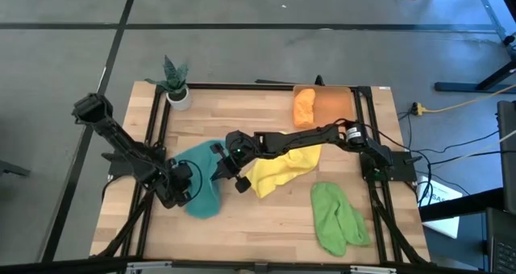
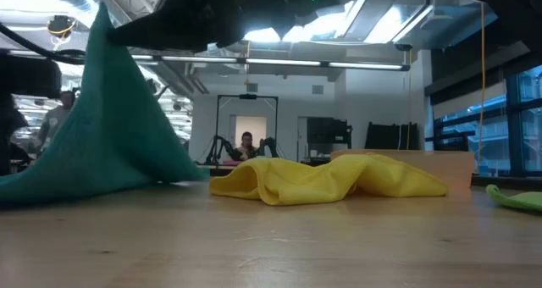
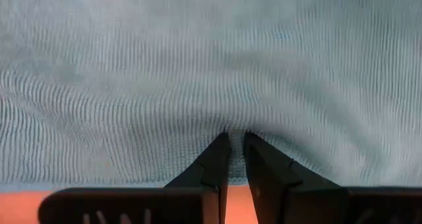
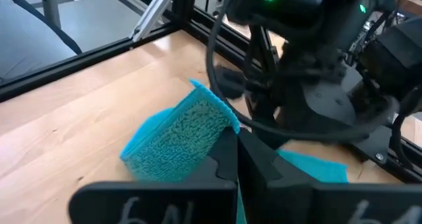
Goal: Roll microfiber towels into tight, uniform cylinder then place into a basket
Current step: Roll the blue microfiber towel
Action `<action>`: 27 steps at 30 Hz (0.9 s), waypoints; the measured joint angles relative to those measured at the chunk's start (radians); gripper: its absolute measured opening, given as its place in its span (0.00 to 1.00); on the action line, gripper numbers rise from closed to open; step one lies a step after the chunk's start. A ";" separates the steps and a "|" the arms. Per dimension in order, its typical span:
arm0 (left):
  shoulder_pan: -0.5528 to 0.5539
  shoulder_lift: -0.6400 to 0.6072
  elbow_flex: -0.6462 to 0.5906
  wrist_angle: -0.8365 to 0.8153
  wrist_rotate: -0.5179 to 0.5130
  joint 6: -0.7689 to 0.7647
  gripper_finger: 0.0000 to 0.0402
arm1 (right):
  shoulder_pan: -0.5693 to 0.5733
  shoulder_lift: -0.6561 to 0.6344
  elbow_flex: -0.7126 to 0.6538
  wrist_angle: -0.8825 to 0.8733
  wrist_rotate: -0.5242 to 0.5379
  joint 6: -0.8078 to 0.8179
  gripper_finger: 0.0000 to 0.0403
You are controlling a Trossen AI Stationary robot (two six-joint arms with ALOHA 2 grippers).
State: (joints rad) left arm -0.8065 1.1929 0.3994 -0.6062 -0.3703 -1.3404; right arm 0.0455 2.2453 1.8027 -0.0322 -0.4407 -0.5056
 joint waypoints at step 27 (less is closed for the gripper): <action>-0.126 -0.001 0.209 -0.382 0.087 -0.120 0.12 | -0.007 0.014 0.001 0.053 0.003 0.005 0.00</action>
State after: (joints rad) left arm -0.9329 1.1919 0.6086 -0.9878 -0.2837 -1.4601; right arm 0.0387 2.2591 1.8038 0.0204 -0.4381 -0.5003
